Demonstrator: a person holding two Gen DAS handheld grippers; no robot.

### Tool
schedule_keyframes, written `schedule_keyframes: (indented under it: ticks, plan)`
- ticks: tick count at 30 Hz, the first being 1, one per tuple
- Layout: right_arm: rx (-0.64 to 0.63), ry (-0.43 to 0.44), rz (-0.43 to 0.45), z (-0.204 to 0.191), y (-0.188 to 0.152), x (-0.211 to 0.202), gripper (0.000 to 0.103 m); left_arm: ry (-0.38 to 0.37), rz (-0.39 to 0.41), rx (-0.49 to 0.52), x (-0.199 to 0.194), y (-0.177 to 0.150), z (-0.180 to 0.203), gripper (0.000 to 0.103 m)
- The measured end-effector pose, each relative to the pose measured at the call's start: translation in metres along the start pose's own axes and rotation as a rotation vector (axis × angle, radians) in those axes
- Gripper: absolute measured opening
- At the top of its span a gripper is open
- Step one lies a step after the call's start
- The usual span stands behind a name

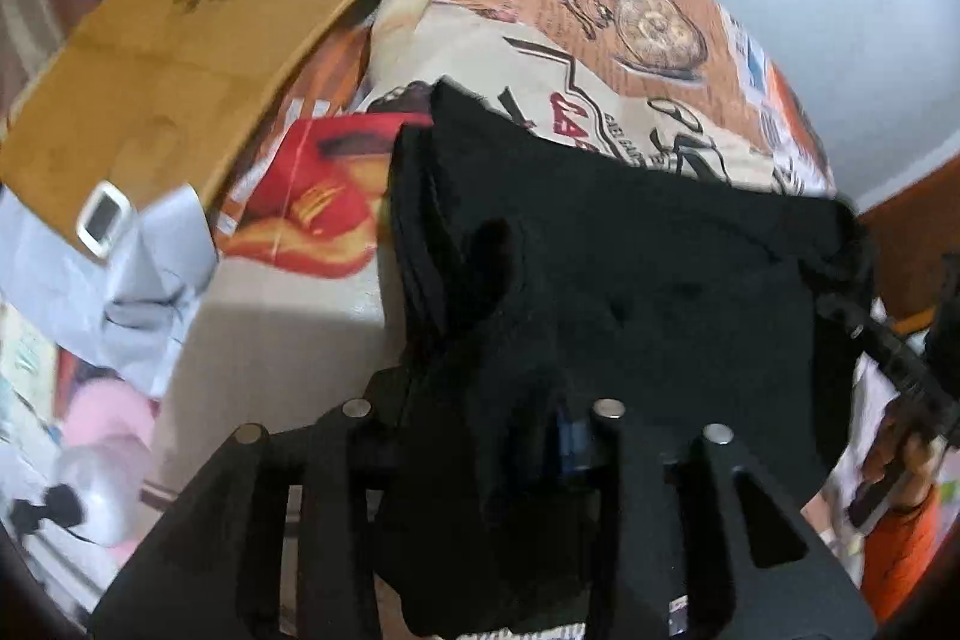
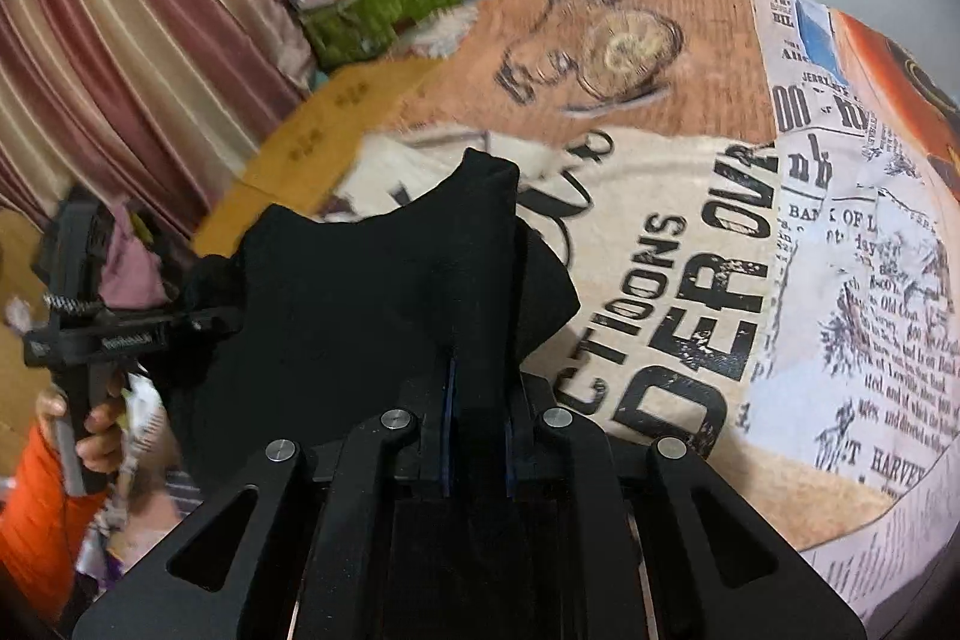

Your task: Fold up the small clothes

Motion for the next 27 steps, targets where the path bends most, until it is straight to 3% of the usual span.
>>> schedule_keyframes:
  ticks: [2, 6, 9, 12, 15, 17, 21, 23, 27]
  plan:
    - [-0.014, -0.039, -0.011, 0.003, -0.002, -0.001, 0.02, -0.026, -0.007, -0.044, -0.008, 0.005, -0.009, 0.041]
    - [-0.04, -0.114, 0.008, 0.002, -0.008, -0.019, 0.02, 0.078, 0.112, -0.024, -0.045, 0.01, -0.02, 0.041]
    - [-0.042, -0.104, 0.058, -0.005, -0.012, -0.042, 0.022, 0.13, 0.178, 0.014, -0.072, 0.005, -0.019, 0.041]
    - [-0.075, -0.08, 0.08, -0.017, -0.016, -0.056, 0.032, 0.137, 0.2, 0.108, -0.081, -0.011, -0.009, 0.041]
    - [-0.103, -0.058, 0.079, -0.033, -0.023, -0.054, 0.042, 0.167, 0.212, 0.194, -0.074, -0.028, 0.009, 0.045]
    - [-0.126, -0.053, 0.05, -0.04, -0.03, -0.044, 0.046, 0.226, 0.211, 0.231, -0.062, -0.033, 0.018, 0.046]
    - [-0.123, -0.071, -0.06, -0.037, -0.047, -0.015, 0.047, 0.336, 0.142, 0.211, -0.025, -0.033, 0.01, 0.053]
    - [-0.111, -0.095, -0.117, -0.031, -0.057, -0.003, 0.047, 0.335, 0.119, 0.174, -0.016, -0.033, 0.0, 0.062]
    - [-0.102, -0.092, -0.101, -0.031, -0.061, -0.015, 0.047, 0.319, 0.135, 0.129, -0.03, -0.038, -0.006, 0.062]
Point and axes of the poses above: each gripper's, at about its wrist camera, not at the fingertips, and x roughly the way its jaws point, z to its right, y to its top, the point moved 1 cm from there along x, roughly the way its jaws point, and after that the axes turned 11 degrees about y, right-handed, at the moved point
